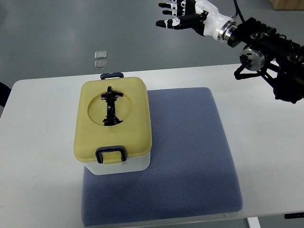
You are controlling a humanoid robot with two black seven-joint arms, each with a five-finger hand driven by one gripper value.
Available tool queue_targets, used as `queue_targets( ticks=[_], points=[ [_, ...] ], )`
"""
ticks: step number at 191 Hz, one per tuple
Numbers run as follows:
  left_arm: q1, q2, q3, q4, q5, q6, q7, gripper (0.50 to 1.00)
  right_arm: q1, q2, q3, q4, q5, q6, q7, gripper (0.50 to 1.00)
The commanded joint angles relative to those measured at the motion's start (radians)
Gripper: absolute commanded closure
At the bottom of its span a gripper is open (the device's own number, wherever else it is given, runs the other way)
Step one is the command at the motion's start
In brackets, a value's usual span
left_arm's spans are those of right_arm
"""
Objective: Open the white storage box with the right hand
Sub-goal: 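Move the right hand over the yellow lid of the white box, then lower the right hand and grasp the black handle on the lid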
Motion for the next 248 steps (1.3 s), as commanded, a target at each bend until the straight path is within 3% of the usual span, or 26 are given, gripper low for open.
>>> queue_targets(
  ticks=[1, 23, 57, 77, 155, 248],
  points=[
    [0.0, 0.0, 0.0, -0.001, 0.0, 0.0, 0.0, 0.5, 0.096, -0.026, -0.093, 0.055, -0.243, -0.001, 0.079, 0.57],
    [0.0, 0.0, -0.002, -0.001, 0.0, 0.0, 0.0, 0.5, 0.173, -0.038, -0.194, 0.122, -0.455, -0.03, 0.158, 0.57],
    [0.0, 0.0, -0.002, 0.0, 0.0, 0.0, 0.0, 0.5, 0.173, -0.047, -0.251, 0.228, -0.748, -0.128, 0.204, 0.572],
    [0.0, 0.0, -0.002, 0.003, 0.0, 0.0, 0.0, 0.5, 0.165, -0.049, -0.302, 0.236, -0.841, -0.188, 0.244, 0.572],
    [0.0, 0.0, 0.0, 0.003, 0.0, 0.0, 0.0, 0.5, 0.087, -0.003, -0.3, 0.237, -0.841, -0.283, 0.243, 0.576],
    [0.0, 0.0, 0.0, 0.005, 0.0, 0.0, 0.0, 0.5, 0.004, 0.072, -0.245, 0.211, -0.835, -0.329, 0.24, 0.579]
  ],
)
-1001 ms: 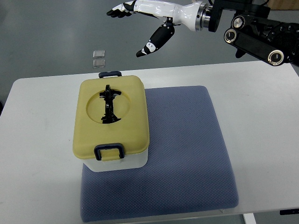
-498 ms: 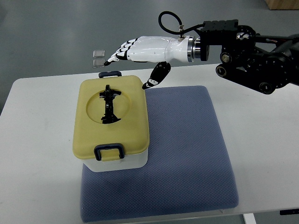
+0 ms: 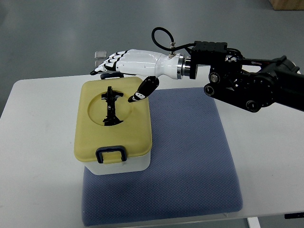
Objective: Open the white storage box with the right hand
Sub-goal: 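Lower the right hand and grasp the black handle on the lid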
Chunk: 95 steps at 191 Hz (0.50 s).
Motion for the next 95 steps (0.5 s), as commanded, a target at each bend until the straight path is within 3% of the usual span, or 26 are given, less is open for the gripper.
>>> queue_targets(
  ticks=[1, 95],
  points=[
    [0.0, 0.0, 0.0, 0.0, 0.0, 0.0, 0.0, 0.5, -0.011, 0.014, 0.0, -0.01, 0.0, -0.013, 0.0, 0.579],
    [0.0, 0.0, 0.0, 0.003, 0.0, 0.0, 0.0, 0.5, -0.051, 0.101, 0.043, -0.045, 0.032, -0.064, -0.023, 0.601]
  ],
)
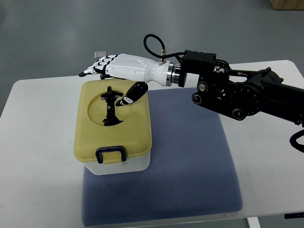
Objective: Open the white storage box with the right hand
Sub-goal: 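Lower the right hand and grasp the black handle on the lid, then lift the yellow lid off the box with the right hand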
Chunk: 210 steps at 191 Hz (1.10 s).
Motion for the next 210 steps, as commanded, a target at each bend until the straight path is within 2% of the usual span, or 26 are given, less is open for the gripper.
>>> queue_targets(
  ticks=[1, 40, 45, 56, 69, 84, 106, 119, 141, 150, 210],
  points=[
    [0.0, 0.0, 0.0, 0.0, 0.0, 0.0, 0.0, 0.5, -0.003, 0.013, 0.004, -0.004, 0.015, -0.013, -0.016, 0.605],
    [0.0, 0.0, 0.0, 0.0, 0.0, 0.0, 0.0, 0.5, -0.005, 0.03, 0.004, -0.008, 0.018, -0.021, -0.018, 0.644],
    [0.0, 0.0, 0.0, 0.0, 0.0, 0.0, 0.0, 0.5, -0.005, 0.035, 0.005, -0.01, 0.018, -0.023, -0.018, 0.67],
    [0.0, 0.0, 0.0, 0.0, 0.0, 0.0, 0.001, 0.5, -0.005, 0.036, 0.005, -0.014, 0.019, -0.021, -0.019, 0.685],
    [0.0, 0.0, -0.001, 0.0, 0.0, 0.0, 0.0, 0.5, -0.005, 0.04, 0.005, -0.017, 0.019, -0.021, -0.019, 0.744],
    [0.0, 0.0, 0.0, 0.0, 0.0, 0.0, 0.0, 0.5, -0.006, 0.044, 0.004, -0.017, 0.019, -0.021, -0.019, 0.76],
    [0.0, 0.0, -0.002, 0.0, 0.0, 0.0, 0.0, 0.5, -0.017, 0.053, 0.004, -0.017, 0.019, -0.024, -0.019, 0.846],
    [0.0, 0.0, -0.002, 0.002, 0.0, 0.0, 0.0, 0.5, -0.017, 0.055, 0.004, -0.017, 0.019, -0.024, -0.019, 0.875],
    [0.0, 0.0, -0.002, 0.002, 0.0, 0.0, 0.0, 0.5, -0.018, 0.058, 0.004, -0.019, 0.019, -0.038, -0.019, 0.951],
    [0.0, 0.0, -0.002, 0.002, 0.0, 0.0, 0.0, 0.5, -0.018, 0.063, 0.002, -0.019, 0.019, -0.056, -0.021, 0.997],
    [0.0, 0.0, -0.002, 0.002, 0.0, 0.0, 0.0, 0.5, 0.008, 0.018, 0.005, -0.005, 0.044, -0.066, -0.021, 1.0]
  ],
)
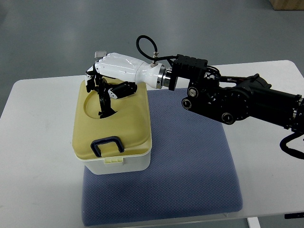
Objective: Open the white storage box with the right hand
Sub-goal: 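Lift the yellow lid off the box with the right hand, then lower the lid onto the cushion beside the box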
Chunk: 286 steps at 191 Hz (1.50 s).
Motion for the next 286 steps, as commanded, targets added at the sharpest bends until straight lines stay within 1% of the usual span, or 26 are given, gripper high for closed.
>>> queue_targets(
  ticks=[1, 41, 75, 96, 109, 137, 164, 188, 228, 286],
  points=[
    [0.0, 0.0, 0.0, 0.0, 0.0, 0.0, 0.0, 0.5, 0.015, -0.029, 0.002, 0.011, 0.019, 0.0, 0.0, 1.0],
    [0.0, 0.0, 0.002, -0.002, 0.0, 0.0, 0.0, 0.5, 0.053, -0.141, 0.018, 0.069, 0.06, 0.008, 0.002, 1.0],
    [0.0, 0.0, 0.002, -0.002, 0.0, 0.0, 0.0, 0.5, 0.056, -0.293, 0.038, 0.152, 0.071, 0.014, 0.005, 1.0],
    [0.0, 0.0, 0.003, -0.003, 0.0, 0.0, 0.0, 0.5, 0.05, -0.4, 0.047, 0.204, 0.071, 0.043, 0.015, 1.0],
    [0.0, 0.0, 0.003, -0.005, 0.0, 0.0, 0.0, 0.5, 0.042, -0.453, 0.052, 0.224, 0.071, 0.046, 0.018, 1.0],
    [0.0, 0.0, 0.003, -0.008, 0.0, 0.0, 0.0, 0.5, -0.011, -0.543, 0.05, 0.238, 0.07, 0.048, 0.063, 1.0],
    [0.0, 0.0, 0.002, -0.008, 0.0, 0.0, 0.0, 0.5, -0.082, -0.607, 0.047, 0.236, 0.065, 0.048, 0.098, 1.0],
    [0.0, 0.0, 0.002, -0.003, 0.0, 0.0, 0.0, 0.5, -0.136, -0.643, 0.036, 0.224, 0.054, 0.046, 0.103, 1.0],
    [0.0, 0.0, 0.003, -0.005, 0.0, 0.0, 0.002, 0.5, -0.226, -0.658, 0.032, 0.218, 0.045, 0.035, 0.103, 1.0],
    [0.0, 0.0, 0.003, -0.003, 0.0, 0.002, 0.0, 0.5, -0.287, -0.604, 0.035, 0.172, 0.002, 0.017, 0.103, 1.0]
  ],
)
